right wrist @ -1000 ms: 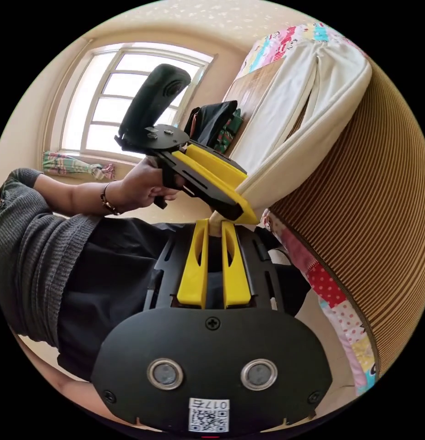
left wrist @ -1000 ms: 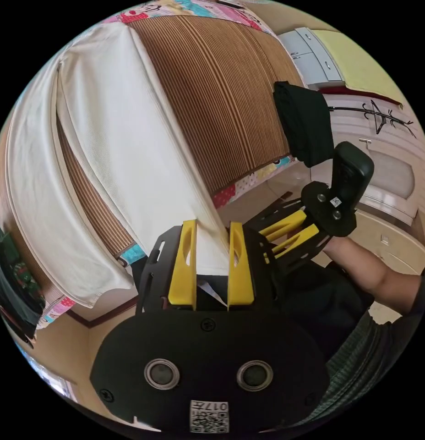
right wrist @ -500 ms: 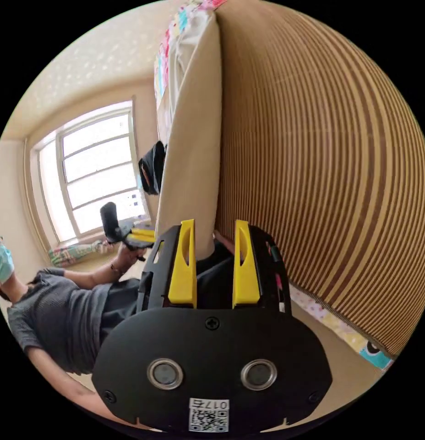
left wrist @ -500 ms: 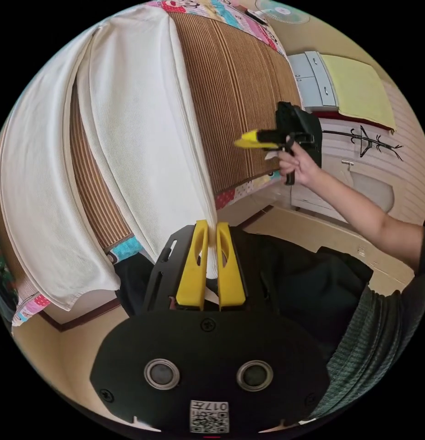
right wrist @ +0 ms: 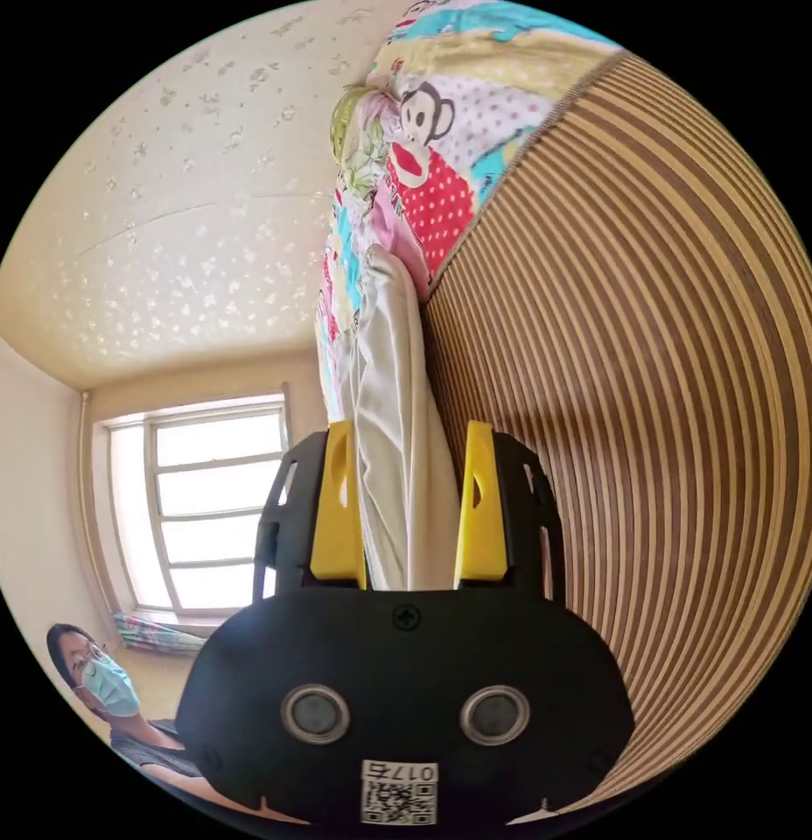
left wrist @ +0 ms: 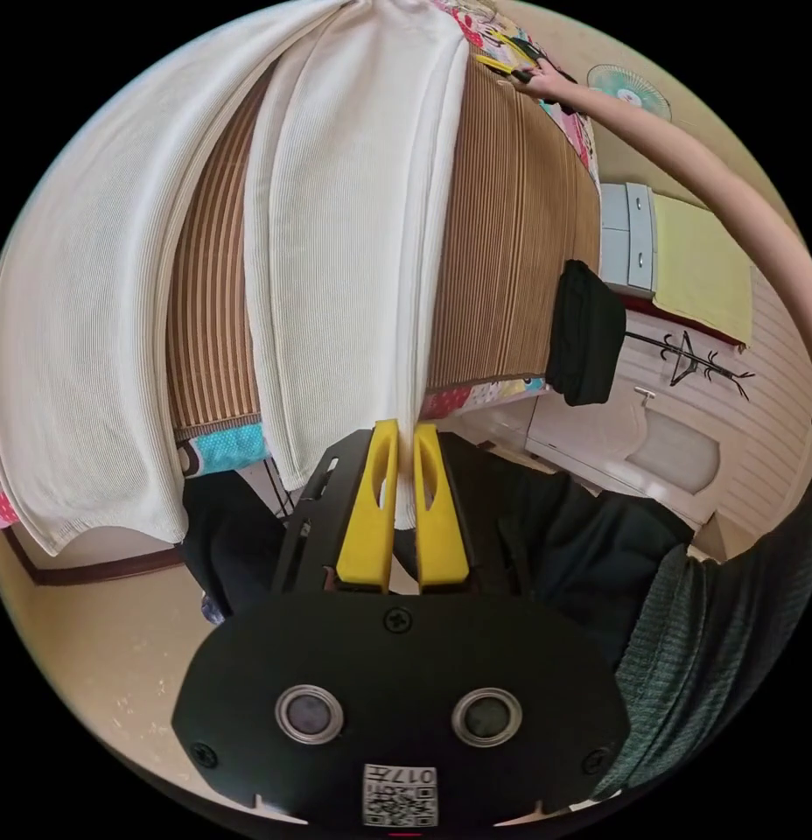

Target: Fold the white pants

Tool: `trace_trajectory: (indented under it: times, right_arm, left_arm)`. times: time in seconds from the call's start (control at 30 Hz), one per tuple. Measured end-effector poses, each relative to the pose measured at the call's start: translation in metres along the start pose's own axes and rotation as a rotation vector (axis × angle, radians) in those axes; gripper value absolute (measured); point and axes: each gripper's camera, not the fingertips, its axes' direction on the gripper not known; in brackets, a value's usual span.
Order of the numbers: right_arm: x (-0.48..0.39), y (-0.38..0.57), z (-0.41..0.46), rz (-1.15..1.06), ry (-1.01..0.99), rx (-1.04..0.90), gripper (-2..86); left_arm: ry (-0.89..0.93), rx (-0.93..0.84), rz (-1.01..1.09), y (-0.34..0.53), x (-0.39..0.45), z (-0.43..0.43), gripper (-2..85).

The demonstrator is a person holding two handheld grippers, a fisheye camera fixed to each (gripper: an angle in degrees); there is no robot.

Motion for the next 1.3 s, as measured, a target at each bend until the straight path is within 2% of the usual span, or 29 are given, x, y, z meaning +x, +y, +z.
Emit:
trace_trajectory:
  times: [0.13, 0.2, 0.23, 0.33, 0.4, 0.47, 0.53, 0.6, 0.73, 0.77, 0.87, 0.93, 1.07, 1.13, 1.2, 1.3]
  right_arm:
    - [-0.016, -0.046, 0.062, -0.076, 0.213, -0.037, 14.7]
    - [-0.015, -0.053, 0.098, -0.084, 0.277, -0.033, 9.6]
    - [-0.016, -0.050, 0.105, -0.085, 0.314, -0.015, 7.9]
    - [-0.050, -0.023, 0.132, -0.145, 0.617, 0.157, 4.4]
    - [-0.107, 0.001, 0.184, -0.363, 0.815, 0.150, 3.7]
    - [-0.156, 0.026, 0.231, -0.581, 0.934, 0.138, 3.6]
    - [-0.194, 0.044, 0.271, -0.689, 0.918, 0.128, 3.7]
    - [-0.232, 0.058, 0.324, -0.727, 0.807, 0.093, 4.3]
    - [-0.245, 0.055, 0.408, -0.656, 0.587, -0.044, 7.2]
    - [-0.233, 0.051, 0.425, -0.570, 0.510, -0.088, 8.0]
    - [-0.190, 0.074, 0.426, -0.441, 0.451, -0.026, 8.6]
    - [-0.158, 0.101, 0.425, -0.474, 0.439, -0.097, 8.7]
    - [-0.058, 0.209, 0.390, -0.610, 0.545, -0.339, 9.1]
    - [-0.009, 0.261, 0.365, -0.591, 0.549, -0.445, 9.9]
    - [0.057, 0.336, 0.337, -0.465, 0.513, -0.567, 12.8]
    - [0.127, 0.433, 0.321, -0.232, 0.407, -0.646, 15.7]
  left_arm:
    - [0.046, 0.028, -0.034, 0.009, -0.016, -0.005, 2.9]
    - [0.063, 0.035, -0.040, 0.011, -0.022, -0.009, 3.0]
    - [0.073, 0.036, -0.043, 0.014, -0.026, -0.012, 3.0]
    - [0.138, 0.080, -0.077, 0.030, -0.037, -0.036, 2.4]
    - [0.129, 0.132, -0.111, 0.047, -0.043, -0.060, 2.2]
    - [0.090, 0.156, -0.118, 0.071, -0.049, -0.089, 1.8]
    - [0.105, 0.184, -0.145, 0.090, -0.061, -0.111, 1.6]
    - [0.103, 0.231, -0.183, 0.111, -0.079, -0.134, 1.5]
    - [-0.100, 0.305, -0.284, 0.146, -0.126, -0.174, 2.2]
    - [-0.161, 0.302, -0.306, 0.150, -0.143, -0.179, 2.7]
    - [-0.217, 0.297, -0.303, 0.151, -0.185, -0.187, 3.3]
    - [-0.181, 0.253, -0.297, 0.145, -0.208, -0.187, 3.4]
    - [-0.121, 0.184, -0.232, 0.139, -0.231, -0.194, 3.6]
    - [-0.110, 0.158, -0.192, 0.139, -0.234, -0.200, 3.6]
    - [-0.092, 0.137, -0.161, 0.139, -0.236, -0.207, 3.5]
    - [-0.061, 0.091, -0.108, 0.139, -0.238, -0.220, 3.6]
